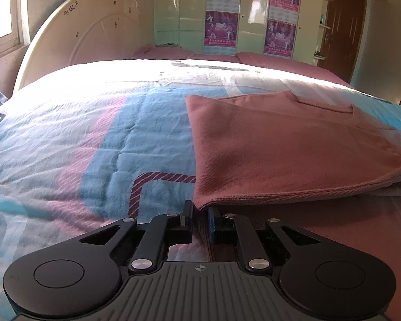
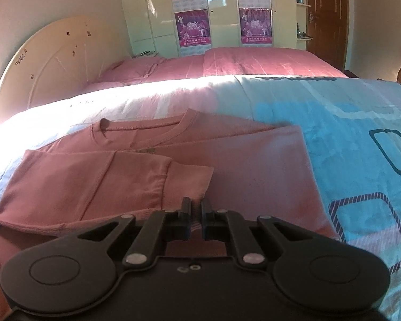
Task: Fold small clothes
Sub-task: 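Fold the other side edge inward with the left tool while the right tool holds the folded side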
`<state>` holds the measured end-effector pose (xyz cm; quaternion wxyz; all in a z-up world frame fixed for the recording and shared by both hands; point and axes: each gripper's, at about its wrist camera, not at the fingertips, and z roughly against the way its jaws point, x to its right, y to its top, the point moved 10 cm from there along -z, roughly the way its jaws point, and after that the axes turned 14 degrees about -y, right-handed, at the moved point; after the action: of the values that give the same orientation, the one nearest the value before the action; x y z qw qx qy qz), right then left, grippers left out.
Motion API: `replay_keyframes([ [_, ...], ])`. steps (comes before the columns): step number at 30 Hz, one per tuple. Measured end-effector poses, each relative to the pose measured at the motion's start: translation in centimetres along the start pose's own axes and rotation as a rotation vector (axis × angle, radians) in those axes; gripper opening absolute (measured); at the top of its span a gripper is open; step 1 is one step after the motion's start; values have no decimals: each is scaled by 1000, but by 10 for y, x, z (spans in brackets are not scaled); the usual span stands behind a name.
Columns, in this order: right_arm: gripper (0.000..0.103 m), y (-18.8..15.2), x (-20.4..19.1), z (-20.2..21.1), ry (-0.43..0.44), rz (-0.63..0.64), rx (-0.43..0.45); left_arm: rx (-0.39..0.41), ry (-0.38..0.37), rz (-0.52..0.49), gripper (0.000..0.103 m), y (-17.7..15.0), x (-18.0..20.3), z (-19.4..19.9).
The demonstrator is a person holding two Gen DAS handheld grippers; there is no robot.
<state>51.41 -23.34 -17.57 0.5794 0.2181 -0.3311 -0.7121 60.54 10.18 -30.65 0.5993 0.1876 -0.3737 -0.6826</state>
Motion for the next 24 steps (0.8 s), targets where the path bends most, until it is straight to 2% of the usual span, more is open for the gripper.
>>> replay_keyframes([
  [3,6,-5,-5,-14,-8,6,-33,-5,-1,1,10,-1,1,1],
  [8,6,-15,-5,-15,-18,-2,-50,-16,-9,-16,10,-2,1,3],
  [10,7,-21,-6,-19,-26,6,-78,-37,-33,-31,10,-3,3,6],
  [12,25,-18,-2,-16,-72,22,-62,-11,-49,-1,18,-1,-1,24],
  [14,51,0,4,8,-154,42,54,68,-23,-7,21,9,1,49],
  [15,48,9,0,22,-127,48,110,87,-31,-3,21,13,7,54],
  [16,40,12,-9,29,-81,52,121,100,-53,-1,21,18,18,53],
  [17,31,12,-23,29,-30,56,94,100,-73,-10,21,21,32,46],
  [19,20,3,-58,23,70,83,38,58,-121,-25,22,22,63,20],
  [21,21,-11,-95,14,129,142,-5,8,-166,-40,32,18,91,-5],
  [22,23,-16,-109,11,147,161,-17,-4,-179,-56,48,16,104,-13],
  [23,25,-22,-121,9,163,178,-27,-13,-190,-80,55,13,115,-20],
  [24,25,-28,-130,6,180,202,-40,-20,-182,-104,55,9,122,-25],
])
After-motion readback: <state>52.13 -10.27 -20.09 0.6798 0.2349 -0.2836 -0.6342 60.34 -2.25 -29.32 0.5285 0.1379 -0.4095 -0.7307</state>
